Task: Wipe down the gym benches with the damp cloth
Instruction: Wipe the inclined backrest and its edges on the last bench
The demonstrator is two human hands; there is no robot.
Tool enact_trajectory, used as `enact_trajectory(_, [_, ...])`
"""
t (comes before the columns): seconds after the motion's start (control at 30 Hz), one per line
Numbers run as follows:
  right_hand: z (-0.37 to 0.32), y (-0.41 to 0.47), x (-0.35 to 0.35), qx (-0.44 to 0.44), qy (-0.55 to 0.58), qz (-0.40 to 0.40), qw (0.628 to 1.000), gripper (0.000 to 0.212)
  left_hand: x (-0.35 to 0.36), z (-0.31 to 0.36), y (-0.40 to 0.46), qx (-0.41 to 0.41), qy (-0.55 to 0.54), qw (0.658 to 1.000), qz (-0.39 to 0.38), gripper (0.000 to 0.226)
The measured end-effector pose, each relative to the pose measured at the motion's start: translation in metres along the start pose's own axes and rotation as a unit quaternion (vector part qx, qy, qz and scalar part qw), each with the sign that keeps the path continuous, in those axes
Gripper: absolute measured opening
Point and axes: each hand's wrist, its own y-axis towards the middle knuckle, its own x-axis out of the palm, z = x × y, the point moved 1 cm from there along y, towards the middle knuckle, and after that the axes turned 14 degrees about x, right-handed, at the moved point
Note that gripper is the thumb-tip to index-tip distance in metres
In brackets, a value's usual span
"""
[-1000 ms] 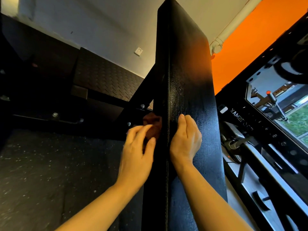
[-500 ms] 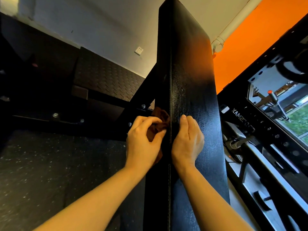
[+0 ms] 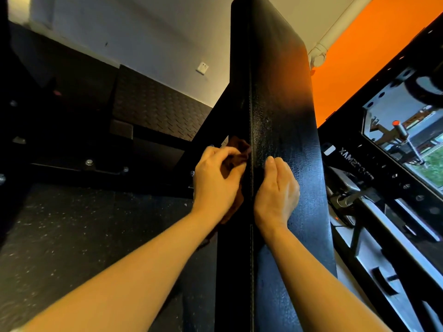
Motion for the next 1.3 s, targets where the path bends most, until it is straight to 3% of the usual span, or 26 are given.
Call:
enact_trajectory(0.17, [0.001,0.000,0.001,-0.004,-0.007,0.004,1.000,0.038,-0.013,0.011,-0.060,0.007,-0.060,0.997,-0.037,0.022])
enact_trajectory(0.3, [-0.001,-0.001,-0.001,-0.003,-0.022,0.001,1.000,0.038,-0.012,0.008,-0.053,0.011,-0.041,0.997,-0.061,0.016])
enact_trajectory(0.43, [-0.011,0.001,-0.006,0.025,-0.091,-0.036,0.995,0.045,-0.004,-0.011,-0.010,-0.167,-0.044,0.985,-0.002,0.016])
enact_trajectory(0.5, [-0.014,0.012,-0.012,0.067,-0.101,-0.101,0.987,0.044,-0.011,-0.009,0.006,-0.189,-0.094,0.977,0.006,0.025])
enact_trajectory(0.57, [-0.017,0.031,-0.024,0.081,-0.079,-0.153,0.982,0.040,-0.022,-0.002,0.012,-0.168,-0.132,0.977,-0.009,0.031])
enact_trajectory(0.7, [-0.039,0.072,-0.031,-0.012,-0.096,-0.097,0.991,0.009,-0.023,0.002,0.010,-0.058,-0.073,0.991,-0.095,0.047])
enact_trajectory(0.8, [-0.062,0.086,-0.003,-0.052,-0.126,-0.133,0.982,0.043,-0.008,-0.007,0.017,-0.054,-0.038,0.993,-0.096,0.045])
enact_trajectory(1.0, [-0.061,0.084,0.030,-0.050,-0.193,-0.058,0.978,0.042,-0.006,-0.040,0.060,-0.115,0.051,0.991,-0.044,0.044])
enact_trajectory(1.17, [-0.060,0.087,0.030,-0.053,-0.196,-0.064,0.977,0.043,0.007,-0.013,0.056,0.035,0.003,0.999,-0.024,0.039])
enact_trajectory(1.3, [-0.058,0.087,0.031,-0.059,-0.204,-0.054,0.976,0.045,0.001,-0.015,0.029,0.068,0.016,0.997,-0.032,0.042])
